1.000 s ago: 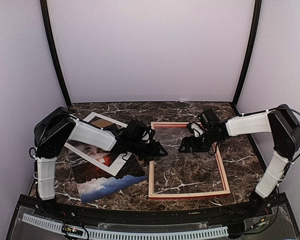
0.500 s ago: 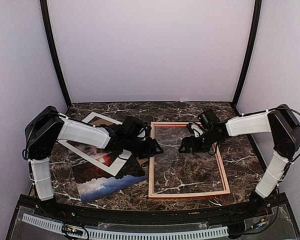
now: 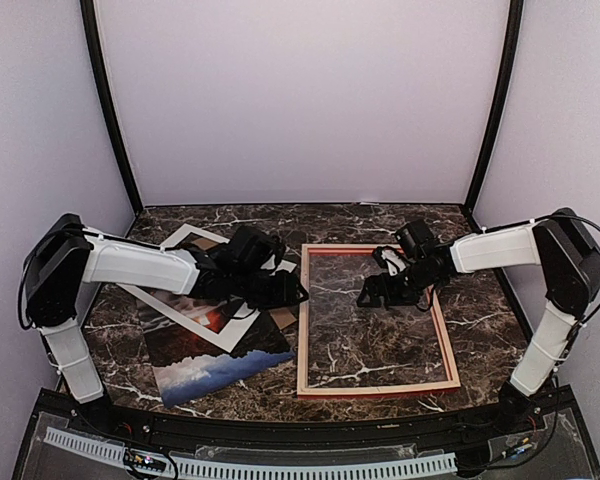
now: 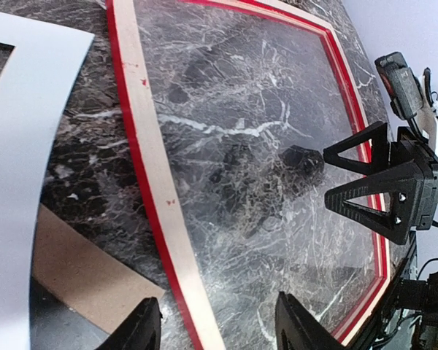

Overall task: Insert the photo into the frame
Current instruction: Place the glass panel in the frame body.

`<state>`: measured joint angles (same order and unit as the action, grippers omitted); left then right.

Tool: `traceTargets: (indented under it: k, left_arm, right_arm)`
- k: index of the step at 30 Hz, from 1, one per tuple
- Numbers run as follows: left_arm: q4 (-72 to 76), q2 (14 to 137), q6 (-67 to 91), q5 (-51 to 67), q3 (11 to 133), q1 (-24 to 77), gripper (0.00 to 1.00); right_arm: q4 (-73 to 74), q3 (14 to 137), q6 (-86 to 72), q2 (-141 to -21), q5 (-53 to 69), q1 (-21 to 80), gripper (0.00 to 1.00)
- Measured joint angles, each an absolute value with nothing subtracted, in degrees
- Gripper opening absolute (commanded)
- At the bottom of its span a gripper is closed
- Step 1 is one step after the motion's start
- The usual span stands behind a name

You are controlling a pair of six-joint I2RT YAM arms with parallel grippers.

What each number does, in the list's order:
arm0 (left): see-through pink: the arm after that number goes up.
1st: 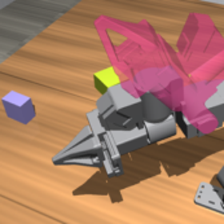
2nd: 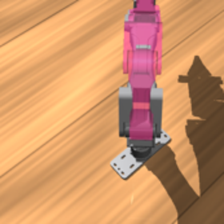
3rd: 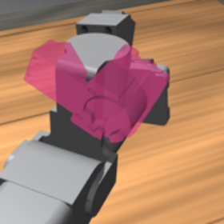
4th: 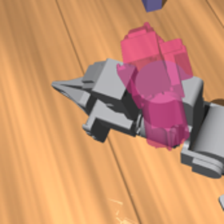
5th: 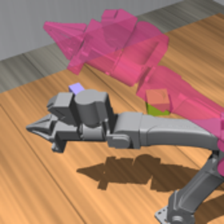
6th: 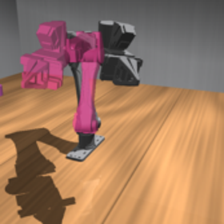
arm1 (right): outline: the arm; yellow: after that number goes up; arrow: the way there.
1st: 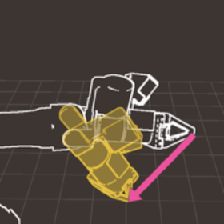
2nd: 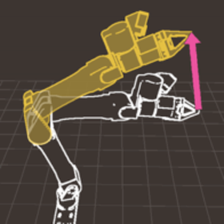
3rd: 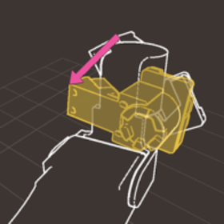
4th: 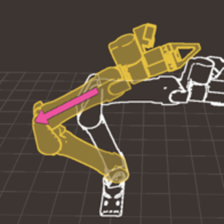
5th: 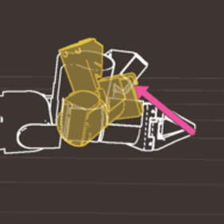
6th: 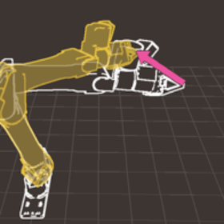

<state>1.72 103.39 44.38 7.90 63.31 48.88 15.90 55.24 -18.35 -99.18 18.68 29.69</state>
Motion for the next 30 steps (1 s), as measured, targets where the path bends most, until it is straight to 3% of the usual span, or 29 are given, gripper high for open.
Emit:
traceTargets:
  k: [7,9,20,30]
  left_arm:
    - [-5.0,96.8,39.1,-1.5,63.0,48.9,0.61]
    - [-7.5,94.0,37.1,-5.3,62.9,48.7,0.72]
    - [-17.5,76.7,30.5,-12.7,53.1,35.3,0.9]
    - [-19.0,71.2,28.3,-8.4,46.7,20.9,0.96]
  right_arm:
    - [17.6,56.2,-17.9,-98.9,17.9,29.7,0.93]
    - [18.7,56.7,-17.8,-98.2,16.8,29.7,0.94]
    - [21.0,66.5,-17.1,-95.2,14.0,34.4,0.94]
    - [18.9,84.2,-17.8,-110.9,16.0,46.4,0.93]
